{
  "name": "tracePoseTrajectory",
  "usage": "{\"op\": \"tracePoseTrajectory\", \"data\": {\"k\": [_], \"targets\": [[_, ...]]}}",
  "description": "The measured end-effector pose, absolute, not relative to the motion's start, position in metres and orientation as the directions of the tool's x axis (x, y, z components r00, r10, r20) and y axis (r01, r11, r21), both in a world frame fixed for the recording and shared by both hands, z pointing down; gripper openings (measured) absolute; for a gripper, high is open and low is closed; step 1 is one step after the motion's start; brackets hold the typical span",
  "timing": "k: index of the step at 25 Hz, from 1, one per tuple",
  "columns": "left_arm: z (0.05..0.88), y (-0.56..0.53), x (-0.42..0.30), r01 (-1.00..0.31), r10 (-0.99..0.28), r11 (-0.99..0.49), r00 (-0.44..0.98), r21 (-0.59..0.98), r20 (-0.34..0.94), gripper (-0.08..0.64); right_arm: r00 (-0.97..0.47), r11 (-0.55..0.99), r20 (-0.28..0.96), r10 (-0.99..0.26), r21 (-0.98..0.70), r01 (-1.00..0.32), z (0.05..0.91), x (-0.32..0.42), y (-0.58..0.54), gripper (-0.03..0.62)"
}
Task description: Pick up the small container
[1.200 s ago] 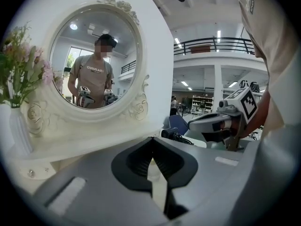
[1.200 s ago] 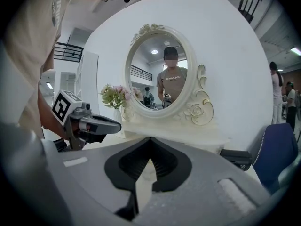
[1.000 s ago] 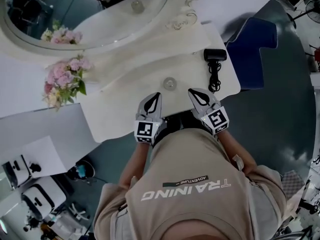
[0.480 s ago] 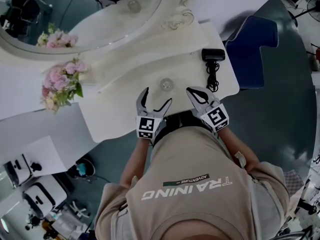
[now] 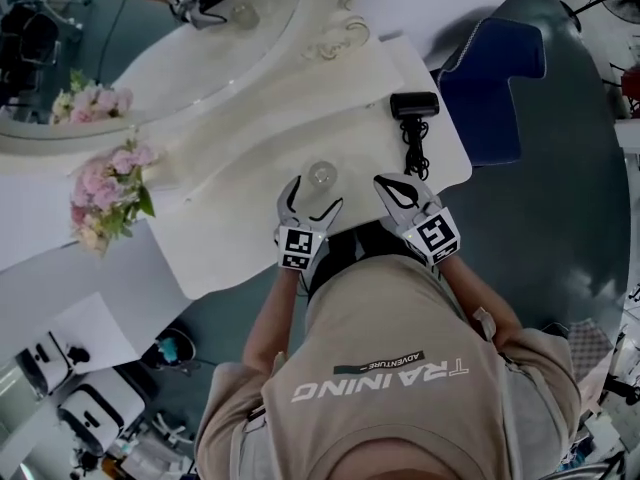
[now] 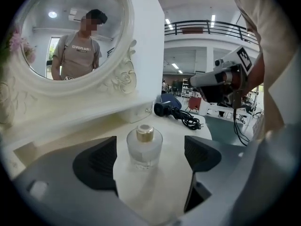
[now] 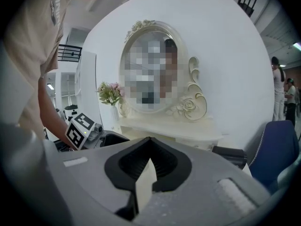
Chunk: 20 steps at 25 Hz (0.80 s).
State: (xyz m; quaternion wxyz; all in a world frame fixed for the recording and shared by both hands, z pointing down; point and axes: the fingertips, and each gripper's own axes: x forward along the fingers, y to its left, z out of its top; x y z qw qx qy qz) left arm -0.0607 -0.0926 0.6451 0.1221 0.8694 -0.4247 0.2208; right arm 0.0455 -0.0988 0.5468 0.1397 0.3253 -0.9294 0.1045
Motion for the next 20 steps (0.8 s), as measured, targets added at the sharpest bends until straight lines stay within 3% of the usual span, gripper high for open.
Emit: {"op": "tracePoseTrajectory", "data": {"k": [11, 15, 20], "targets": [[0.694, -0.126, -0.042, -0.762, -0.628, -0.646, 0.556, 0.033, 0.545, 0.433, -0.723, 0.746, 0.405, -0.559, -0.133, -0.652, 0.563, 0.059, -0.091, 0.003], [0.703, -0.131, -0.040, -0.748, -0.613, -0.664, 0.547, 0.004, 0.570, 0.378, -0.728, 0.763, 0.407, -0.552, -0.104, -0.638, 0.562, 0.054, -0.091, 0.003], [0.704, -0.134, -0.040, -0.764, -0.631, -0.644, 0.515, -0.022, 0.580, 0.359, -0.715, 0.751, 0.427, -0.554, -0.114, -0.650, 0.568, 0.060, -0.089, 0.003]]}}
